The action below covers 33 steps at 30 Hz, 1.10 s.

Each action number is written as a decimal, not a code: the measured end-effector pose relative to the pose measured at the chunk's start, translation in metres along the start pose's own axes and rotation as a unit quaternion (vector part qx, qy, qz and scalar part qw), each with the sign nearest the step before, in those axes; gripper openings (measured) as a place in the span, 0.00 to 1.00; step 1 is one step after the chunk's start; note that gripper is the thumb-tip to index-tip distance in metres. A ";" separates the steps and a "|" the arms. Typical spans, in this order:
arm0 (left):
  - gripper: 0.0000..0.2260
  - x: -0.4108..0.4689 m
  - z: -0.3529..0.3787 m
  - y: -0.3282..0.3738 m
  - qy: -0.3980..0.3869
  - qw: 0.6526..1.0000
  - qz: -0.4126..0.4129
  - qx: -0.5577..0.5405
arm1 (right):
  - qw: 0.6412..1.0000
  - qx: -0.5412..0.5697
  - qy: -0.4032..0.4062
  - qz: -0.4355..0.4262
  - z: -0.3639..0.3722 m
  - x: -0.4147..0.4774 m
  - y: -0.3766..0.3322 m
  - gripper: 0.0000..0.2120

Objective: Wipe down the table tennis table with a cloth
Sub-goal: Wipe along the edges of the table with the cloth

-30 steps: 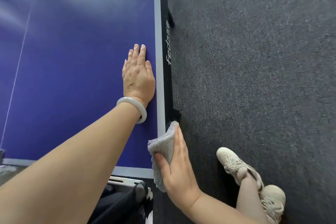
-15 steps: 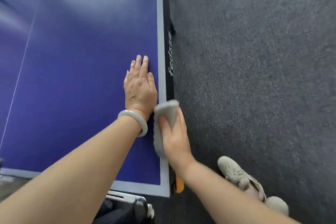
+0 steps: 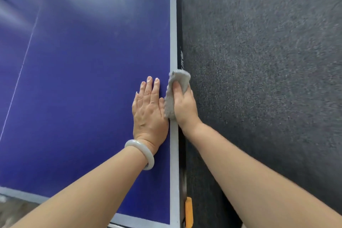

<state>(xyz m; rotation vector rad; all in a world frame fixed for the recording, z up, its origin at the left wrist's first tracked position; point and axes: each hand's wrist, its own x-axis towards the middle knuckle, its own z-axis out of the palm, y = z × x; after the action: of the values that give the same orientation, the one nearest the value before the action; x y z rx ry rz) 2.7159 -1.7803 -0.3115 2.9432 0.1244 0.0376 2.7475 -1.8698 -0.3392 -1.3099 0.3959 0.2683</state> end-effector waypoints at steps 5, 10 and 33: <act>0.26 0.001 -0.002 0.002 -0.019 1.000 -0.006 0.023 | 0.997 0.020 -0.015 0.076 -0.015 -0.111 0.050 0.23; 0.29 0.000 -0.002 0.000 -0.032 0.999 -0.002 0.035 | 0.997 0.003 0.001 0.073 -0.012 -0.109 0.056 0.20; 0.22 0.284 -0.013 0.042 -0.014 0.999 0.033 0.019 | 0.995 -0.020 -0.083 0.049 0.002 0.143 -0.058 0.37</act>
<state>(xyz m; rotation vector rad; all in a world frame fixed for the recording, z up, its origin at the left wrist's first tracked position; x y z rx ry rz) 3.0021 -1.7947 -0.2858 2.9830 0.0248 0.0044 2.9006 -1.8858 -0.3485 -1.2991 0.3156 0.4652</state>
